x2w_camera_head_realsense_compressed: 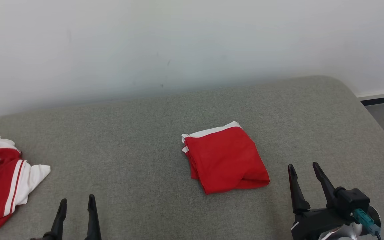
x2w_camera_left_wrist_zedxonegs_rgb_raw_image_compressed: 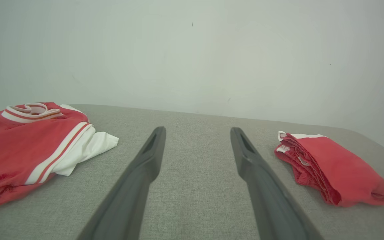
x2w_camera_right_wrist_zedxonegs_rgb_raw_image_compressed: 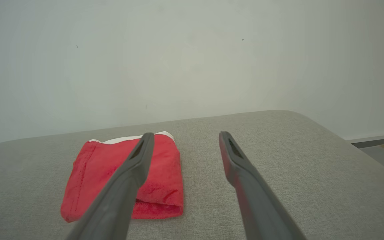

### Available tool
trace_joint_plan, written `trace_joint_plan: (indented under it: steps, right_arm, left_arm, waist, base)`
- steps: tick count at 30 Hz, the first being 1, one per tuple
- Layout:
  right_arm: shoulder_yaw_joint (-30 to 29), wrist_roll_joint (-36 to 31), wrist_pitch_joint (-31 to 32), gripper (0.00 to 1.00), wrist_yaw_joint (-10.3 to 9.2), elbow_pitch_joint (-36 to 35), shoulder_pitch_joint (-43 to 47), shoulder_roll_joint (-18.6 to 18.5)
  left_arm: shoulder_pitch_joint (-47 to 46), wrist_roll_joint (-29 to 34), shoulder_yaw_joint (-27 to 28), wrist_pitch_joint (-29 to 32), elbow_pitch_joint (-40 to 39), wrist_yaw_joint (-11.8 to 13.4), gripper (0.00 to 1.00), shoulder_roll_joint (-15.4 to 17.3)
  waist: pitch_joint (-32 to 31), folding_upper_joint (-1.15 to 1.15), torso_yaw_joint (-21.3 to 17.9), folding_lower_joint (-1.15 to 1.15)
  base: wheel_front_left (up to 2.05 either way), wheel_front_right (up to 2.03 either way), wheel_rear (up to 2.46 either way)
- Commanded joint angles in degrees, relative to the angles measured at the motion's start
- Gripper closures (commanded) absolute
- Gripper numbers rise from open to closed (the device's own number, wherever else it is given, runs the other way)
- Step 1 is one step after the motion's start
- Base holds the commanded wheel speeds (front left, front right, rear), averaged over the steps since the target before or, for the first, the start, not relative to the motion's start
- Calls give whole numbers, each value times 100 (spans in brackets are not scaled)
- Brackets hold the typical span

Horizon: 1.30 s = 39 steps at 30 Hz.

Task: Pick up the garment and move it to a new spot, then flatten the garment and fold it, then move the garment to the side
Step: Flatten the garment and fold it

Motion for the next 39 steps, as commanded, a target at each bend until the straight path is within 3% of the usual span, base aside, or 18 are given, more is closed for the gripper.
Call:
trace_joint_plan:
  steps: [1,16,39]
  right_arm:
    - [-13,-18,-42,0,-15,-28,77,-57]
    - [167,167,-145,0,-15,-86,611,-149]
    - [258,259,-152,0,-15,-114,642,-70]
  left_arm:
    - [115,46,34,-5,-28,-22,0,4]
    - [560,151,252,-6,-68,-83,0,2]
    - [496,192,86,-6,-18,49,0,2]
  waist:
    - [-4,0,12,1]
    - [-93,0,247,1]
    - [-69,0,203,1]
  base:
    - [0,0,0]
    - [0,0,0]
    - [0,0,0]
